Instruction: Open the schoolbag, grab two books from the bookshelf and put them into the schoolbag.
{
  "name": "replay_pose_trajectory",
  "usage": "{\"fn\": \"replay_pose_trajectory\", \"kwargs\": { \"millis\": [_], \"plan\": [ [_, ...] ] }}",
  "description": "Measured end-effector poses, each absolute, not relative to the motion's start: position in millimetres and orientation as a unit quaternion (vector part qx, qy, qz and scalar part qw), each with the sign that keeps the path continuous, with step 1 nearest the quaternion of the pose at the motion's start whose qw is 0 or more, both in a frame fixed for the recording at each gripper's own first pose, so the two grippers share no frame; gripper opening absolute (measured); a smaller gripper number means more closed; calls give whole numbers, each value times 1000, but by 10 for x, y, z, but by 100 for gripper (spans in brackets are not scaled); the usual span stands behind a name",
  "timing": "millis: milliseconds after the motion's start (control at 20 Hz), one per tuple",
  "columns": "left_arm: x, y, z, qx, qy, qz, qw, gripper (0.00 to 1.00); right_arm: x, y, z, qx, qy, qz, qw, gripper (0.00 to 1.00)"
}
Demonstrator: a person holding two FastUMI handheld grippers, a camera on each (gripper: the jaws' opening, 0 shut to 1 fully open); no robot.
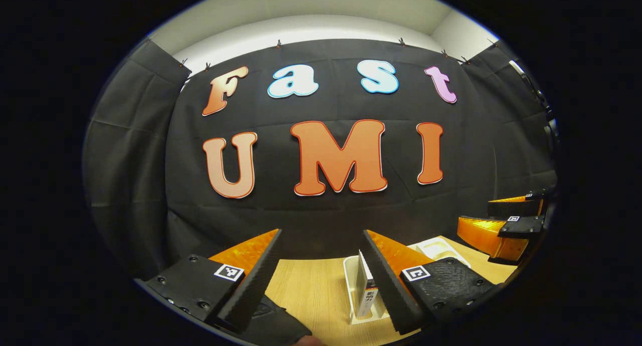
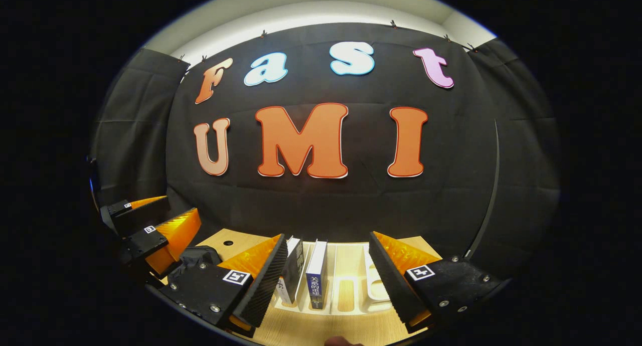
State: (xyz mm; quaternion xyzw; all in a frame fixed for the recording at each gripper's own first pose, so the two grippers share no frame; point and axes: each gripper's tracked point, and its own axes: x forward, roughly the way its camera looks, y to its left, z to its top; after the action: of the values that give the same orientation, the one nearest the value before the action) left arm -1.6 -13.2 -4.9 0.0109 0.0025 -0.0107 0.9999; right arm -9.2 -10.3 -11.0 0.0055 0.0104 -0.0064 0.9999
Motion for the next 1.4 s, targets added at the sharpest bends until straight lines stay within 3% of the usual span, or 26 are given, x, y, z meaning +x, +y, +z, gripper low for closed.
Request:
{"fn": "replay_pose_trajectory", "kwargs": {
  "millis": [800, 1400],
  "plan": [
    [-83, -159, -304, 67, 25, 3, 997, 99, -6, -284, -289, 8, 22, -4, 1000, 97],
    [-460, 95, -1364, 217, 116, 45, 968, 98, 104, -307, -592, -7, 48, 30, 998, 97]
  ]
}}
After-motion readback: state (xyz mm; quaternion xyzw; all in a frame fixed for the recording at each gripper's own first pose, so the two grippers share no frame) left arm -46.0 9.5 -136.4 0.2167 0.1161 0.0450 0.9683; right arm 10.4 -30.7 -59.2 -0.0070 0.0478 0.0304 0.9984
